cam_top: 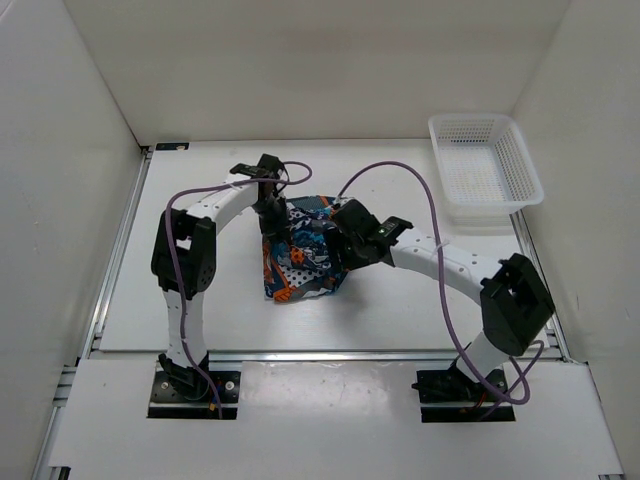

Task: Fold and stack the shorts
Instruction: Fold the shorts

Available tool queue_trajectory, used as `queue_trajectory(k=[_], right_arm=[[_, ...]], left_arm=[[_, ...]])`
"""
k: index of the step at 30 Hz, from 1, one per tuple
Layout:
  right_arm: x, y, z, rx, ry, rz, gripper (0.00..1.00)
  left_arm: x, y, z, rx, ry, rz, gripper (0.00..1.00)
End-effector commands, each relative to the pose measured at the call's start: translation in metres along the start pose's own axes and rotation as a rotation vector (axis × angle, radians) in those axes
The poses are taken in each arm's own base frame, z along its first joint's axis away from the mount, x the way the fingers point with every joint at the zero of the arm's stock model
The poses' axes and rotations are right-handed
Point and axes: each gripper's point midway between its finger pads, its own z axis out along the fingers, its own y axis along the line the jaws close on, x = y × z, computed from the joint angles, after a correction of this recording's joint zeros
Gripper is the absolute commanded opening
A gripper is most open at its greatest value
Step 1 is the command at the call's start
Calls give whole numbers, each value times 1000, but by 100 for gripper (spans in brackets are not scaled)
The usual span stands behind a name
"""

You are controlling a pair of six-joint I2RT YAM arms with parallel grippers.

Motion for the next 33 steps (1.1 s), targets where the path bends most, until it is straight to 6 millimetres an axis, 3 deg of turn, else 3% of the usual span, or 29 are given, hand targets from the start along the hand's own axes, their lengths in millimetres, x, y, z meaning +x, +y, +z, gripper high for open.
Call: queue_trajectory(k=[1, 5, 11, 14, 15, 16, 19, 23, 27, 31, 33], right_arm=[[-10, 13, 13, -36, -29, 11, 73], [-10, 17, 27, -17, -23, 27, 73], [-8, 3, 45, 102, -33, 82, 66], [-8, -15, 49, 217, -56, 146, 50], [-8, -19, 48, 241, -62, 161, 42], [0, -26, 50, 271, -52, 171, 24], [2, -34, 38, 309, -95, 202, 1], [24, -47, 30, 335, -77, 224, 0], [53, -67, 28, 421, -45, 273, 0], [61, -70, 35, 450, -10, 284, 0], [59, -67, 35, 441, 0, 268, 27]], left_arm=[[-12, -16, -36, 43, -91, 22, 10], [-16, -19, -41, 49, -102, 25, 10], [-16, -24, -49, 59, -101, 27, 10], [-22, -22, -52, 55, -117, 20, 10], [-20, -20, -52, 50, -108, 18, 10], [-20, -19, -52, 42, -112, 17, 10], [-28, -8, -55, 30, -127, -2, 10], [-34, 21, -52, -2, -119, -48, 10], [-33, 29, -48, -11, -111, -42, 10], [-19, 32, -34, 6, -59, -50, 10], [-7, 33, -30, 0, -42, -42, 10]])
